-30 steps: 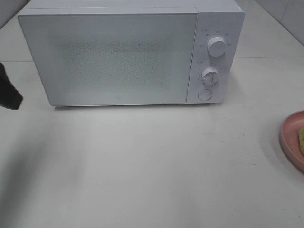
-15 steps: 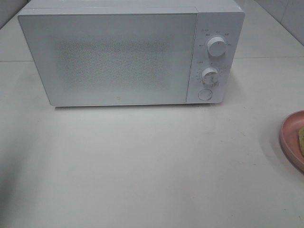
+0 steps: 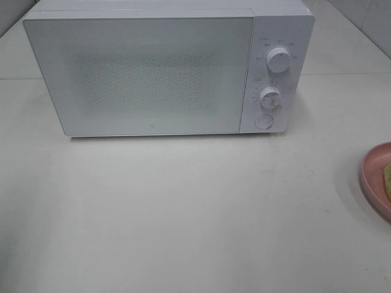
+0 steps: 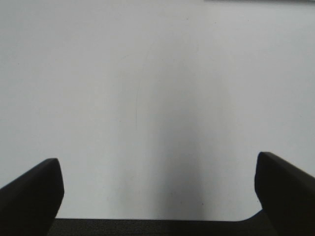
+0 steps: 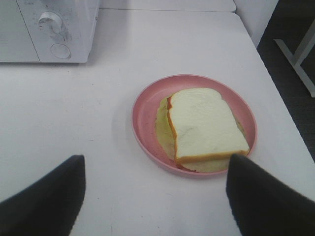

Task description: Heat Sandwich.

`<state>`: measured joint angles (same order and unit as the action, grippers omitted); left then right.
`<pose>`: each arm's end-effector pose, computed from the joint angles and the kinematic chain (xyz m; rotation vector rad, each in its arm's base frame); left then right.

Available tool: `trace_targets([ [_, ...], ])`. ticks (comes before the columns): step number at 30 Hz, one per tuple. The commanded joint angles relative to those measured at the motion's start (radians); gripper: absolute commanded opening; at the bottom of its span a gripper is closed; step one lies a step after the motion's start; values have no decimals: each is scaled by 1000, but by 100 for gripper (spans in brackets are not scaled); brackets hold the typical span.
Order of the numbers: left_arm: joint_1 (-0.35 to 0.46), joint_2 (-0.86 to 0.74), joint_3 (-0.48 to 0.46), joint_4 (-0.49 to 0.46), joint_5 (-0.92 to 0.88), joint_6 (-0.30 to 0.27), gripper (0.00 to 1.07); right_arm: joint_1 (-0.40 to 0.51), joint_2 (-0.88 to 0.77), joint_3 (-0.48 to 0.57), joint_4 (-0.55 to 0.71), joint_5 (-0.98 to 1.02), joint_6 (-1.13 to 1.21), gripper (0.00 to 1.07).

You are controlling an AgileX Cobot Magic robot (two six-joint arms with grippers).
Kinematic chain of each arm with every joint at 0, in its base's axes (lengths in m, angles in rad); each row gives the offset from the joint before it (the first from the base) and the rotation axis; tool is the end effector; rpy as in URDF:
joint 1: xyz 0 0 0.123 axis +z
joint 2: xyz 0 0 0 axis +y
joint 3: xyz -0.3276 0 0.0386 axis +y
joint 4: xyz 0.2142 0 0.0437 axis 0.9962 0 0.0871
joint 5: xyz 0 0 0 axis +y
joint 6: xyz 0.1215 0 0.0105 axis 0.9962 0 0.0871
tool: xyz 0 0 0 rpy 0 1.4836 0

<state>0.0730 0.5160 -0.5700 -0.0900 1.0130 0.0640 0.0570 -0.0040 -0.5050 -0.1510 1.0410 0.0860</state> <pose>0.0246 -0.0075 0.2804 -0.0351 2.4378 -0.0532 -0.0517 -0.0188 0.2512 0.0351 2.0074 -0.0885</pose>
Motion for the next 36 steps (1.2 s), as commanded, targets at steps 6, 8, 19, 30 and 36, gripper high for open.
trace_targets([
  [6, -62, -86, 61, 8, -4, -1, 104, -7, -27, 0, -2, -7, -5, 76],
  [8, -67, -103, 67, 7, 8, -4, 104, -7, -27, 0, -2, -7, -5, 76],
  [19, -67, -360, 77, 7, 17, -9, 104, -7, -27, 0, -2, -7, -5, 76],
  [30, -67, -547, 77, -12, 15, -9, 104, -7, -27, 0, -2, -7, -5, 76],
  [36, -67, -546, 77, -10, 15, -9, 104, -7, -27, 0, -2, -7, -5, 76],
])
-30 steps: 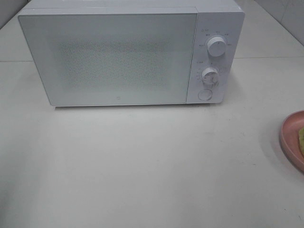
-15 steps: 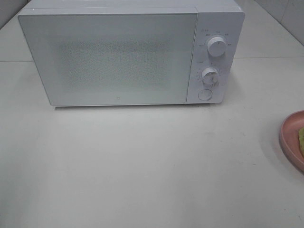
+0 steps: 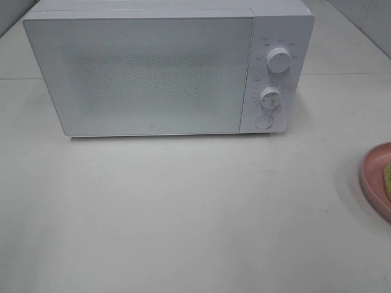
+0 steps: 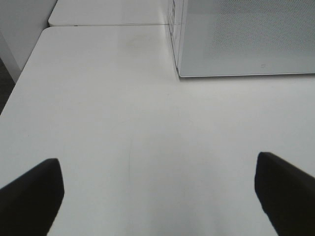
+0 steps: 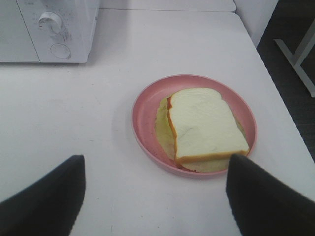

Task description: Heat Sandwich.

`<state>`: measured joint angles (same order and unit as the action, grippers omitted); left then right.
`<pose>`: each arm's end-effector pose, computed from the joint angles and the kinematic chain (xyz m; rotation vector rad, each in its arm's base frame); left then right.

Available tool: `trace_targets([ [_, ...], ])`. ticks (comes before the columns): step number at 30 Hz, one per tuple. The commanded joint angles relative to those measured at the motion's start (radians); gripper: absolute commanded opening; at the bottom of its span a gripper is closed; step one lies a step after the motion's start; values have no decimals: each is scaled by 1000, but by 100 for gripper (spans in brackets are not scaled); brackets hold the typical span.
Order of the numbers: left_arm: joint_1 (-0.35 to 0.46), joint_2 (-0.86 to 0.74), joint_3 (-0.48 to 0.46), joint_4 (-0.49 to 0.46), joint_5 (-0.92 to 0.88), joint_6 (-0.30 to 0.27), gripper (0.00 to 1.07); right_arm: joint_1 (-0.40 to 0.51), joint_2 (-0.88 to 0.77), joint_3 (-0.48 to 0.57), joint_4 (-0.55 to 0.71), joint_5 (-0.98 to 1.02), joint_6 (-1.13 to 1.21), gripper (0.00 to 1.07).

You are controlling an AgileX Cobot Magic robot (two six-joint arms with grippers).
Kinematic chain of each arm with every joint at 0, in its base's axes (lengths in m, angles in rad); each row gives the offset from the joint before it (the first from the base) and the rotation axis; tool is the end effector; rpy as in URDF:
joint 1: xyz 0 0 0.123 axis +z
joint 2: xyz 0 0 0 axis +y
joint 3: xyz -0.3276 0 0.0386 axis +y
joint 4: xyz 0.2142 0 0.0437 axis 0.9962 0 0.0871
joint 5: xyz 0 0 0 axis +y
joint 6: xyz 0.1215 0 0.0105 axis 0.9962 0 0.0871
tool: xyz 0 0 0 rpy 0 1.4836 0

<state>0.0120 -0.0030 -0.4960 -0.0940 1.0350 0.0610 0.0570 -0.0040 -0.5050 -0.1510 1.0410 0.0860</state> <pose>-0.0509 -0.0105 0.2489 0.0522 2.0160 -0.0657 -0.0517 -0.0188 0.2512 0.0351 2.0074 -0.0885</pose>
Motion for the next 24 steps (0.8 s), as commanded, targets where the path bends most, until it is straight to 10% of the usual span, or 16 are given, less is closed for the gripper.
trace_targets([
  [1, -6, -27, 3, -6, -7, -6, 104, -7, -27, 0, -2, -7, -5, 76],
  [24, -6, -27, 3, -6, -7, -6, 104, -7, -27, 0, -2, -7, -5, 76],
])
